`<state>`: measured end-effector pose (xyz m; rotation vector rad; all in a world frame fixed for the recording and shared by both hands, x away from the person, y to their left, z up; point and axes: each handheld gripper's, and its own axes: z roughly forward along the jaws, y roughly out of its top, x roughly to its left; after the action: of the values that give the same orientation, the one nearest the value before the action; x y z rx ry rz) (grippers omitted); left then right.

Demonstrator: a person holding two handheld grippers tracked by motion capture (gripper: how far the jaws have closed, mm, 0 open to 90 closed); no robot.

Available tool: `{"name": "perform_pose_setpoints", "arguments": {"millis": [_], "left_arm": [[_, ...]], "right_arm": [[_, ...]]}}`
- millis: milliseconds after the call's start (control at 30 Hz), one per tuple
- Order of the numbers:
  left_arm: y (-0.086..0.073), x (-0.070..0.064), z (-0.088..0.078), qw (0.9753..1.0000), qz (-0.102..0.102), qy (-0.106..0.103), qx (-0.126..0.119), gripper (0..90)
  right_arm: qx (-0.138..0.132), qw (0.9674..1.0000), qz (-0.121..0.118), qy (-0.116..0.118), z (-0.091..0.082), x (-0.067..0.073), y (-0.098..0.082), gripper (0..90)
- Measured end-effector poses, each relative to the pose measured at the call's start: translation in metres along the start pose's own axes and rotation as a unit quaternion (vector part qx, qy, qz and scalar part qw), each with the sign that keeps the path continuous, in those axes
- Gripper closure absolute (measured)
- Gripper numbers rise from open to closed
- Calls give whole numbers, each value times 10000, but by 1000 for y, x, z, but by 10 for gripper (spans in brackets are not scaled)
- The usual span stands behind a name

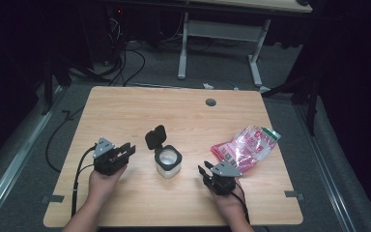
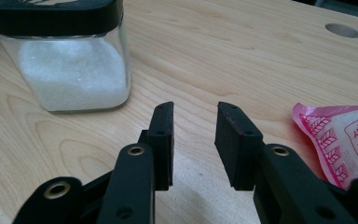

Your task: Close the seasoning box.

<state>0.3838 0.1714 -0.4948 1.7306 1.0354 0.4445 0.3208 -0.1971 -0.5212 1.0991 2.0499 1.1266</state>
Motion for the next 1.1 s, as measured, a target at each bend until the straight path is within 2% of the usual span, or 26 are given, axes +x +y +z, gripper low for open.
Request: {"name": "perform_pose_setpoints", "arguments": {"millis": [67, 467, 633, 1000, 1100], "left_arm": [[1, -1, 3, 10000, 8, -11, 2, 733], [18, -8, 12, 9999, -9, 29, -140, 861], [27, -10, 18, 9999, -59, 3, -161, 899], [32, -20, 21, 9994, -93, -153, -302, 900], [33, -24, 20, 9991, -75, -200, -366, 900]], "right_arm": [[19, 10000, 10, -17, 2, 1, 1, 711], [105, 9995, 24, 286, 12, 13, 13, 811], [145, 9991, 25, 398, 18, 17, 15, 899], [67, 9975, -210, 666, 23, 32, 19, 900], [51, 9972, -206, 714, 24, 35, 19, 900]]}}
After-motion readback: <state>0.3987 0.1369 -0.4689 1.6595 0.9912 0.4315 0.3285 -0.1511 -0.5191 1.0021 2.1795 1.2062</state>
